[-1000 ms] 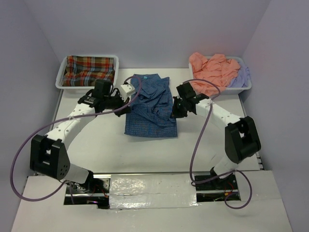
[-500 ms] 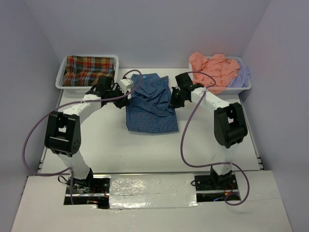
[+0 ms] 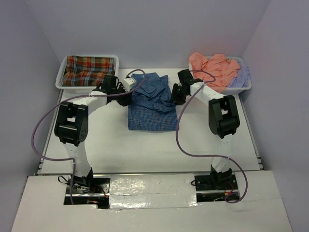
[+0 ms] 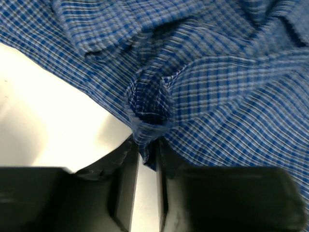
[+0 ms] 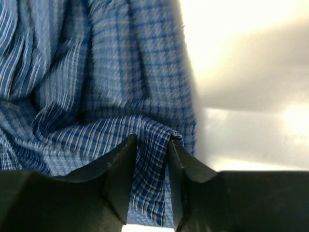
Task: Fold and stack the long sleeve shirts
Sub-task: Fold the shirt
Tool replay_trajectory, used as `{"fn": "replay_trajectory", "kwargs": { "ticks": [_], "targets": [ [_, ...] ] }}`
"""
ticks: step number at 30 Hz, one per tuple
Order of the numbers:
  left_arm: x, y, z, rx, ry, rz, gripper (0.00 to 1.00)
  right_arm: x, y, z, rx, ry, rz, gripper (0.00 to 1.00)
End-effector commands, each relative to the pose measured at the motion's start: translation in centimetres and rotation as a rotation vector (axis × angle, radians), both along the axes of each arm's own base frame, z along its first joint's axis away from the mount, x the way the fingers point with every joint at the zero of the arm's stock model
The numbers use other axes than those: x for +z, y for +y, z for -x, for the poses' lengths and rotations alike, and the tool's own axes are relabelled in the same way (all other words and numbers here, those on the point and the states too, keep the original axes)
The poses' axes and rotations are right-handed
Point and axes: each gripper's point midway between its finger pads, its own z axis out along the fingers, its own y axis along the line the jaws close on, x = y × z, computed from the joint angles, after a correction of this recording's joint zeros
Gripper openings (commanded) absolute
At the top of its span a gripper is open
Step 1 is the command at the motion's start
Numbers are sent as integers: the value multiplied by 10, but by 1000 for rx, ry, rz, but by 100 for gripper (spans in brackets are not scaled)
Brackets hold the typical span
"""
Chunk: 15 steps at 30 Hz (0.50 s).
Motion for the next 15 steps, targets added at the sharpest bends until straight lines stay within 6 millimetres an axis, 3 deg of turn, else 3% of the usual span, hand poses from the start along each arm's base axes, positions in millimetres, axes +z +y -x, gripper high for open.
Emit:
{"fn": "replay_trajectory", "kwargs": {
  "ticks": [1, 4, 10, 15],
  "targets": [
    [17, 2, -32, 59, -79, 10, 37, 14, -10, -28, -28, -50, -6, 43],
    [15, 1, -42, 92, -76, 21, 52, 21, -21, -43, -60, -72, -11, 46],
    [14, 3, -54, 165, -51, 38, 53, 37, -39, -69, -118, -92, -58, 47],
    [25, 5, -55, 193, -48, 51, 53, 56, -47, -67, -107, -124, -28, 46]
  ]
}}
